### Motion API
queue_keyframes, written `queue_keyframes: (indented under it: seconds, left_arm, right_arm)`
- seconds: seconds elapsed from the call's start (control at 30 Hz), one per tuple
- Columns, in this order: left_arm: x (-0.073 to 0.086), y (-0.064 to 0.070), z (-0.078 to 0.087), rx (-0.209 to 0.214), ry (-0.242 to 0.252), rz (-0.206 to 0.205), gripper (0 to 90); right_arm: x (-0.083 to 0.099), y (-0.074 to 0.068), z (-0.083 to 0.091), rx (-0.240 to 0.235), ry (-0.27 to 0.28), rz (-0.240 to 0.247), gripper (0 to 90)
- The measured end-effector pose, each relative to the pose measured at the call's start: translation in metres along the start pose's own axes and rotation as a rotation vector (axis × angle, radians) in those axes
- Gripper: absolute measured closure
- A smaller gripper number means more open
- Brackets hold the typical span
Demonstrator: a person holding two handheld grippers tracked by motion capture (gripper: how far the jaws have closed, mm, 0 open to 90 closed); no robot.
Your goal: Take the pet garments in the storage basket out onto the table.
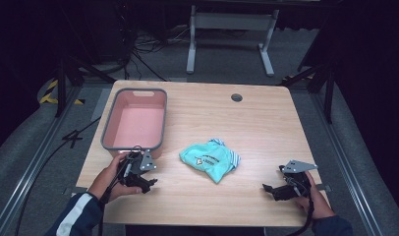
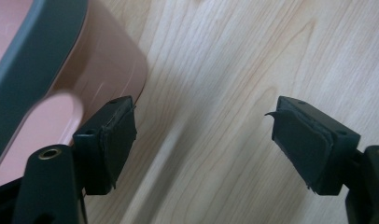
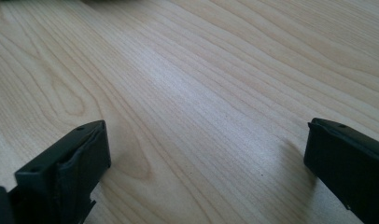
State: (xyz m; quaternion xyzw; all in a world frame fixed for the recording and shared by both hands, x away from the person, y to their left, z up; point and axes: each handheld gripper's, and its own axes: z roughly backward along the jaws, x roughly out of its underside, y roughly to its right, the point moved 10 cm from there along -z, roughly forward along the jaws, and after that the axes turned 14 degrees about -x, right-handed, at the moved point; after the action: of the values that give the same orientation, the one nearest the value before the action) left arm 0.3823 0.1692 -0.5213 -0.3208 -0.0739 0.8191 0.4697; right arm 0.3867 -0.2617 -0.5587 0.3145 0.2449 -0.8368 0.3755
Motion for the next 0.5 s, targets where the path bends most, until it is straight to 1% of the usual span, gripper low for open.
queue_keyframes:
  seconds: [0.07, 0.1, 0.17, 0.2, 0.23, 0.37, 0.43, 0.5]
  left_arm:
    - [0.005, -0.002, 0.0, -0.001, 0.003, 0.017, 22.2]
    - [0.008, -0.004, 0.001, -0.005, -0.004, 0.02, 22.1]
    - [0.012, -0.006, 0.001, -0.014, -0.002, 0.028, 22.1]
    - [0.014, -0.006, 0.002, -0.01, 0.0, 0.035, 22.0]
    - [0.016, -0.008, 0.003, -0.014, 0.005, 0.037, 21.9]
    - [0.022, -0.009, 0.006, -0.012, 0.011, 0.053, 21.6]
    - [0.029, -0.011, 0.007, -0.027, 0.01, 0.069, 21.4]
    - [0.032, -0.011, 0.007, -0.025, 0.016, 0.073, 21.3]
  right_arm:
    - [0.0, 0.0, 0.0, 0.0, -0.001, -0.001, 0.5]
    - [0.0, 0.0, 0.0, 0.001, -0.001, -0.001, 0.5]
    - [0.0, 0.0, 0.0, 0.001, -0.001, -0.001, 0.6]
    - [0.0, 0.0, 0.0, 0.001, -0.001, -0.001, 0.6]
    - [0.0, 0.0, 0.0, 0.001, -0.001, -0.001, 0.6]
    - [0.0, 0.0, 0.0, 0.001, -0.001, -0.001, 0.6]
    - [0.0, 0.0, 0.0, 0.001, -0.001, -0.001, 0.6]
    - [0.0, 0.0, 0.0, 0.001, -0.001, -0.001, 0.5]
